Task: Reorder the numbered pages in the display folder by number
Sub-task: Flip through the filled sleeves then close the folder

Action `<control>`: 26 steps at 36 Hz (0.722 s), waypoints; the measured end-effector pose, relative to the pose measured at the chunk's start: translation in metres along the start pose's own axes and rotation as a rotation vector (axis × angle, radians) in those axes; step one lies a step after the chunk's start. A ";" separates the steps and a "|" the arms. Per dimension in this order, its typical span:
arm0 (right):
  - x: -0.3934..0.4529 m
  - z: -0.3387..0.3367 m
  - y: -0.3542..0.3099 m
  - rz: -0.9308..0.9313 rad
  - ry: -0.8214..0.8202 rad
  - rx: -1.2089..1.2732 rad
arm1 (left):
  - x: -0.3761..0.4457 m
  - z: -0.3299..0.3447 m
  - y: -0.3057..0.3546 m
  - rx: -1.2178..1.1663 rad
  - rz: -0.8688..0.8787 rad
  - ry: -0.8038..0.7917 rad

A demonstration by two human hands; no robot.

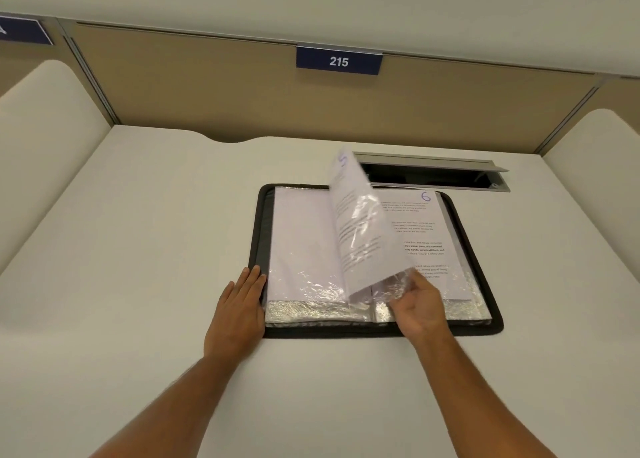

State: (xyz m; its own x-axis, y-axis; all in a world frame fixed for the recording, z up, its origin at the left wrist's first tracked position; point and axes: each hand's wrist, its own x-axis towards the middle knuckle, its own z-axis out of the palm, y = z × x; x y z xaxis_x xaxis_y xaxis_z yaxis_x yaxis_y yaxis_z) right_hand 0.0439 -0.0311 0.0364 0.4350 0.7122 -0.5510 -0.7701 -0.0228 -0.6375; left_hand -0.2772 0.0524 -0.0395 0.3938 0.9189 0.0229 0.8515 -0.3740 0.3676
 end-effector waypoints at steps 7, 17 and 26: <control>-0.004 -0.034 -0.033 -0.112 0.369 0.143 | -0.001 -0.001 0.002 -0.011 -0.006 0.015; -0.005 -0.048 -0.049 -0.475 0.849 -0.101 | -0.001 -0.003 0.004 -0.013 -0.008 0.011; -0.011 -0.004 -0.001 -0.833 0.539 -0.955 | -0.001 -0.002 0.004 -0.007 -0.008 0.010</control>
State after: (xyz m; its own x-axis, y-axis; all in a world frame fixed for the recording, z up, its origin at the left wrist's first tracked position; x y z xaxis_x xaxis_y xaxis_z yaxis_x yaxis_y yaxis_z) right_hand 0.0418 -0.0417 0.0416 0.8999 0.3999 0.1737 0.3258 -0.3520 -0.8774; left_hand -0.2751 0.0502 -0.0358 0.3837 0.9230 0.0289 0.8522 -0.3659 0.3740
